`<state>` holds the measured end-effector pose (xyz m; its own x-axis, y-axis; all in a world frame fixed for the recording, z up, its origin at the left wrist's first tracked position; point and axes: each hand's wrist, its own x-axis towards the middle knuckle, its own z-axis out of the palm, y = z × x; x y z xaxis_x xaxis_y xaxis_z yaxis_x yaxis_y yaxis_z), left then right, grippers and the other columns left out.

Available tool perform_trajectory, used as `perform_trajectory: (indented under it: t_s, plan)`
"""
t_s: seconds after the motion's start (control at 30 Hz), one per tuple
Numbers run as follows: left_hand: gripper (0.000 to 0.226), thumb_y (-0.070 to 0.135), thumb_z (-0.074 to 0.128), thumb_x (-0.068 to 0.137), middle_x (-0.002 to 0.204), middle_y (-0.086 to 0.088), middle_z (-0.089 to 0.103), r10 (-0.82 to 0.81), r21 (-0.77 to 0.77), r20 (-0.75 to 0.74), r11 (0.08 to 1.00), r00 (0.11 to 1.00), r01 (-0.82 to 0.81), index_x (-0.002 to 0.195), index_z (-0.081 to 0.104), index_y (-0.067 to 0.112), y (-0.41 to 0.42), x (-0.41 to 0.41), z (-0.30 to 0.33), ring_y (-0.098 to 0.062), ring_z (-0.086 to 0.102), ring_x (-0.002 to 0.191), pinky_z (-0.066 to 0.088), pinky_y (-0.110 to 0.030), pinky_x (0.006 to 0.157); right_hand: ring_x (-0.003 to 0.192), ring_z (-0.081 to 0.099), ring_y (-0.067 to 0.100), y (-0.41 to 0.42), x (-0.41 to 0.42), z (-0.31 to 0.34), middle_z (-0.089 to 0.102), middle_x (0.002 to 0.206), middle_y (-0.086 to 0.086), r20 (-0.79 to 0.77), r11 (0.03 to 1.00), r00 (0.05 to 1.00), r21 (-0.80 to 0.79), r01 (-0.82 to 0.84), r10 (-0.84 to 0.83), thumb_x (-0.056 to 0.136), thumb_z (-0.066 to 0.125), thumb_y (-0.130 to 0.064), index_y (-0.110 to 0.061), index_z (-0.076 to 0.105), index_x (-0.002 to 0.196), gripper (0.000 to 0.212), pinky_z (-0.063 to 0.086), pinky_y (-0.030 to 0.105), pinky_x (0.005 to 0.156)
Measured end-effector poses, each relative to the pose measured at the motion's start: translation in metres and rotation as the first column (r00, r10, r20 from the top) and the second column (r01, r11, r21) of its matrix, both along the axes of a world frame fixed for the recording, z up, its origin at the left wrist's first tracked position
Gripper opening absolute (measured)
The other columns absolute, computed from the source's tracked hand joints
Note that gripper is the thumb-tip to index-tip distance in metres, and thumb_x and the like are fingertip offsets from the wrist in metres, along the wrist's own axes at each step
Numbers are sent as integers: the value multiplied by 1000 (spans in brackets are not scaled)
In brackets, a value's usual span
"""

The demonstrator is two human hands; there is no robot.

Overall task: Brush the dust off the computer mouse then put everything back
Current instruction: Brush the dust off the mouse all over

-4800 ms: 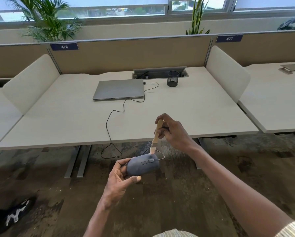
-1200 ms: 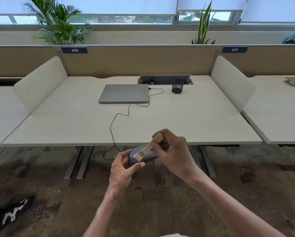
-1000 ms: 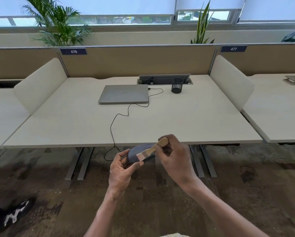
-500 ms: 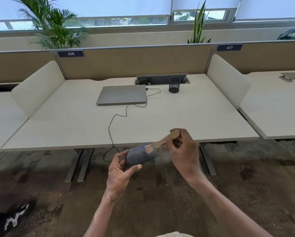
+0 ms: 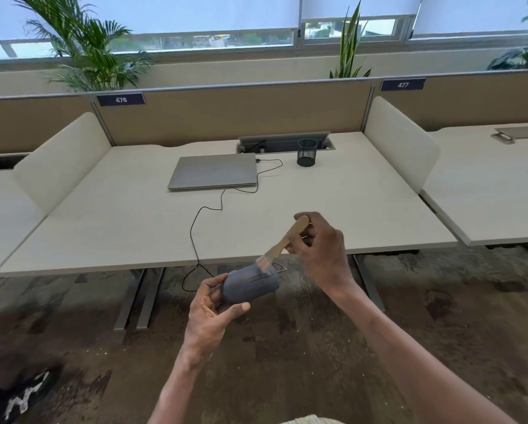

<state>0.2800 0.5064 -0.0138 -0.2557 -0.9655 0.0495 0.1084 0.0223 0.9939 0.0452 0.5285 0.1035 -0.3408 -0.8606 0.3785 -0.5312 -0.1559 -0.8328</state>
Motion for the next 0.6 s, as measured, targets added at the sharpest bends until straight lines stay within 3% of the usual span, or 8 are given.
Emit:
perform_trajectory:
  t_s: [0.17,0.3,0.47,0.6]
  plan:
    - [76,32,100,56,126,-8,71,-13,19,-11,1000,1000,13,123,63,34,1,2,1,-23,69,118,59,-24,88,80,72,5,-1,-9,1,71,86,-5,-154,996,984,32,-88,92,94,61,3,-21,58,117,33,62,22,70]
    - [76,33,100,55,126,-6,71,-16,36,-31,999,999,17,122,64,35,1,3,2,-22,69,119,58,-24,88,82,70,-7,-2,-8,9,68,87,-7,-142,986,976,19,-167,167,94,54,12,-20,58,114,38,58,12,72]
    - [76,19,97,62,125,-4,72,1,45,-38,999,999,1,128,59,27,2,4,1,-22,69,118,59,-24,87,79,70,13,3,-10,13,68,85,-1,-277,967,929,134,-216,246,94,52,10,-22,56,105,33,62,34,70]
    - [72,6,88,65,121,-4,74,24,53,-59,998,998,-21,129,57,21,0,3,0,-23,70,115,60,-26,88,86,72,10,0,-8,16,72,91,3,-251,984,951,38,-177,181,94,52,12,-14,59,106,30,62,27,73]
